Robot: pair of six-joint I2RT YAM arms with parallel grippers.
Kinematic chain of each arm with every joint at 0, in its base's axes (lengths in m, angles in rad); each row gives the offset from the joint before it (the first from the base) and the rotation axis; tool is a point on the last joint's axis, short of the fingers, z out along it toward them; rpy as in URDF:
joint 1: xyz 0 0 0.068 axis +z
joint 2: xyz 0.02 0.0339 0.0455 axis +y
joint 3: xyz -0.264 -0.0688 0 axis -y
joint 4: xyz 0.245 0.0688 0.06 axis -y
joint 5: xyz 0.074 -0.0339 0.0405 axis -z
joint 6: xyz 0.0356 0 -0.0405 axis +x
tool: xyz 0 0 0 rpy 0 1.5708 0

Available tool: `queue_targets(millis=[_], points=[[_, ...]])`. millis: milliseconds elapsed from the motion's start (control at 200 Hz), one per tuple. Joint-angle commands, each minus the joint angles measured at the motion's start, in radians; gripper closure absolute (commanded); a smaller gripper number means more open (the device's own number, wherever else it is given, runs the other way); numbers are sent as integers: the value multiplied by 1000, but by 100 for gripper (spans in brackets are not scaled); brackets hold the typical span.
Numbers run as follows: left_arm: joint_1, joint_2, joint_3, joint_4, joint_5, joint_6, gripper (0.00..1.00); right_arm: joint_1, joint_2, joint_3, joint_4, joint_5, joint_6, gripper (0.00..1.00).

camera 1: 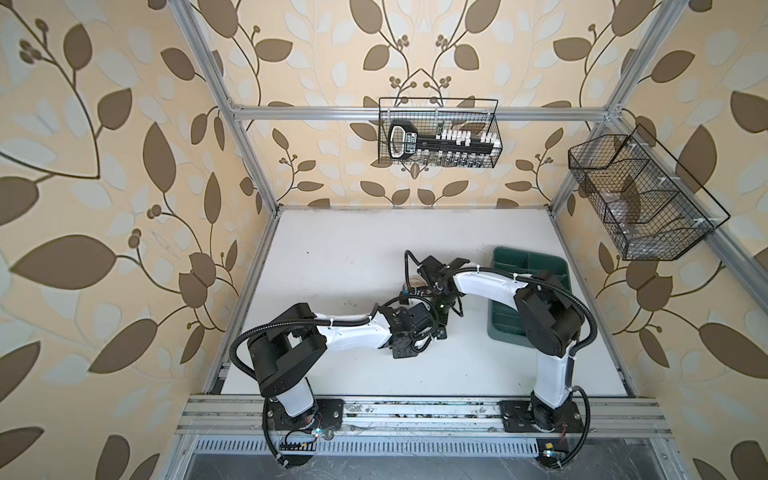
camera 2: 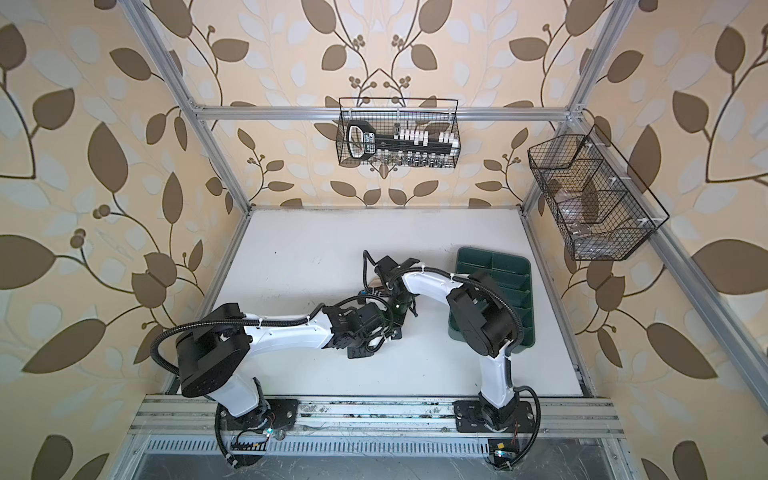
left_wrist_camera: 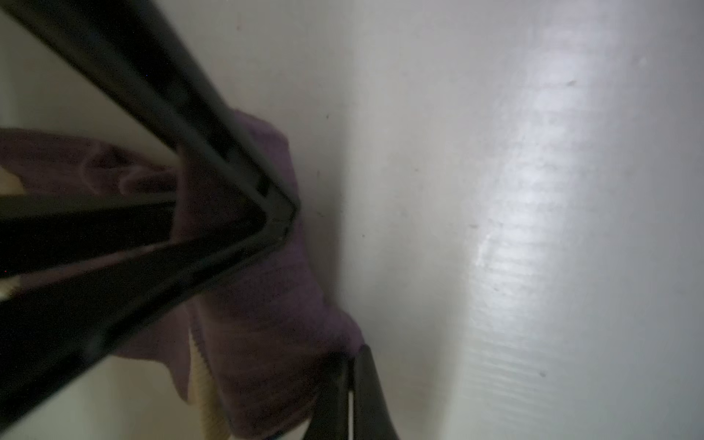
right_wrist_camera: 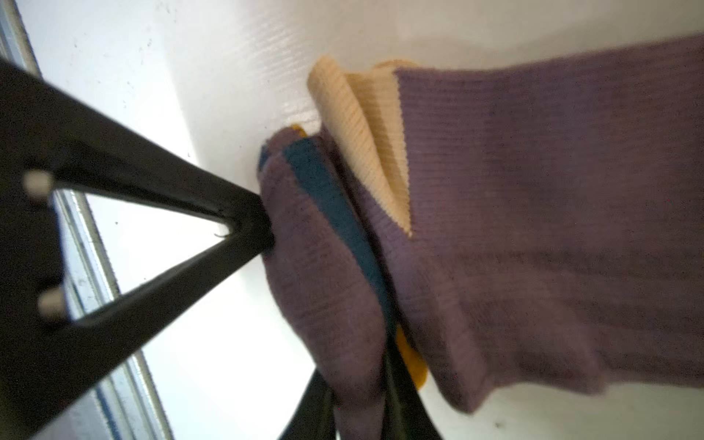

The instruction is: Roll the socks

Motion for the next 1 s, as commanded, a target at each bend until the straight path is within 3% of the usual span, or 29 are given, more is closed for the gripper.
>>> queue_targets(millis=[0,145,325,430,475,510,555,690,810,995], points=[[51,32,17,-42,48,-18,100,-19,-87,-91,78,74,24,71],[128,40,63,-130,208,5,100,-77,-290,-193,210,144,123,65],[230,87,150,-240,369,0,100,-207,-583,-307,418,368,350,64],[281,157,231,-338,465,7,100,-200,-810,-428,561,429,367,62],[299,195,276,-382,496,11,100,-168,-911,-502,630,450,319,59],[315,224,306,-408,516,5,100,-114,-980,-561,665,500,250,47],[333,265,345,-444,538,5,100,-20,-1049,-623,690,594,137,41],[392,353,428,-497,578,-21,100,254,-1119,-758,660,806,-199,40],[445,407,483,-534,624,-34,100,416,-1077,-875,764,869,-389,39],[496,481,562,-596,676,-36,100,440,-777,-857,1044,776,-464,37]])
